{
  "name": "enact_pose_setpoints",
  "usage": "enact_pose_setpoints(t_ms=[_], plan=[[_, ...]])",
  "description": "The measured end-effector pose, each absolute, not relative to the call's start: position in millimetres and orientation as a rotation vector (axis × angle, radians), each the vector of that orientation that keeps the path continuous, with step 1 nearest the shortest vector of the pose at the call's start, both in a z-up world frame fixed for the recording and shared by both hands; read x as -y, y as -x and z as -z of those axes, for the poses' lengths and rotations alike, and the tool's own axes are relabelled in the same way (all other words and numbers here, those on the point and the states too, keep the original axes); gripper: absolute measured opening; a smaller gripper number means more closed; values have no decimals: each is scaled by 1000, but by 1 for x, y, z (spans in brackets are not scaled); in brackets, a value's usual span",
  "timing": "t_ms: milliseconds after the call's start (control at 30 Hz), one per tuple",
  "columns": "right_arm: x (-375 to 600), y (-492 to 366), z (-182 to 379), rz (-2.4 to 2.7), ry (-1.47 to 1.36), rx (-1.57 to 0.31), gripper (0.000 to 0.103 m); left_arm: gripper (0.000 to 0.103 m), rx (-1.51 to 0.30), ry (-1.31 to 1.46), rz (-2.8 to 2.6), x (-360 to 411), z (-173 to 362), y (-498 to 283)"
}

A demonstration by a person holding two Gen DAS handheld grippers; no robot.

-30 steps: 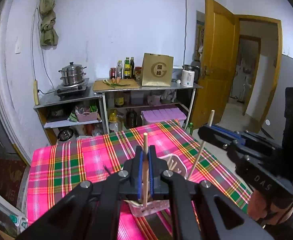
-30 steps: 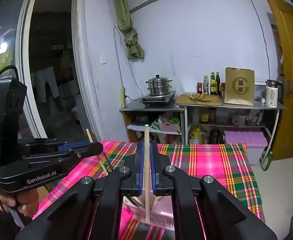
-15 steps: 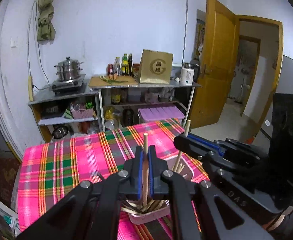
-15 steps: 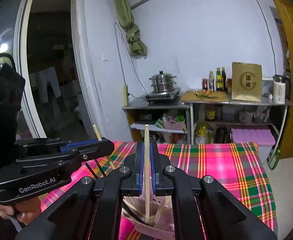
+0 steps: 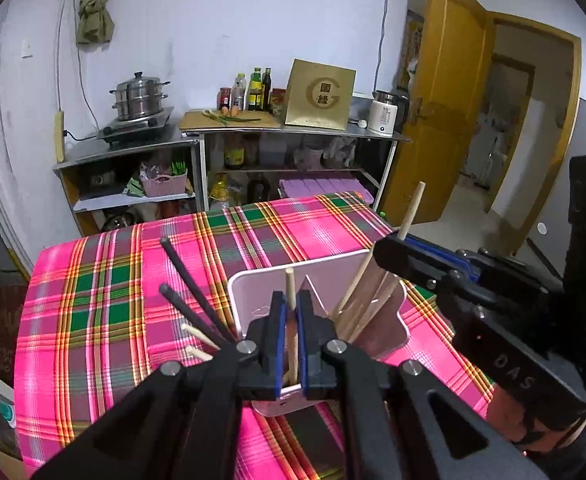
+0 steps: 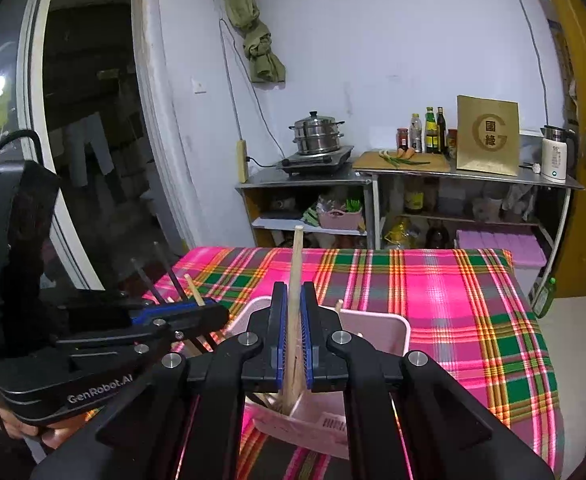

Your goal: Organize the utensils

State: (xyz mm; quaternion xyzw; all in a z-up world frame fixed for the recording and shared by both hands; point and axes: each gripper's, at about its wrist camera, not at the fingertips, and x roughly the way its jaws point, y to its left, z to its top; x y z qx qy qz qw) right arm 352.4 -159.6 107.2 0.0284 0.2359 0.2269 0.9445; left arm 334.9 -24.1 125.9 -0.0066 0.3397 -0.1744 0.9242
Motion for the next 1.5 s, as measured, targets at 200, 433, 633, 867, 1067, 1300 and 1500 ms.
enact_pose_setpoints(t_ms=[200,433,633,867,1067,1300,1500], plan=[[160,-344,-108,-452,-52,-485,6,11,-716,8,331,23,-121,-326],[162,-333,-113,-441,-40,-502,6,27,-710,13,334,21,-119,-312],[168,-323,-111,-444,-48,-517,19,31,-695,13,347,19,-121,-297],[177,-301,-103,-439,-38,-524,20,31,-680,28,324,15,-116,-271],[191,-264,-92,-433,-58,-512,23,32,-646,41,314,13,-106,-234],[203,-205,-76,-410,-47,-485,34,33,-633,71,264,9,-82,-182],[204,-154,-57,-358,-12,-471,36,33,-614,52,220,13,-66,-140]])
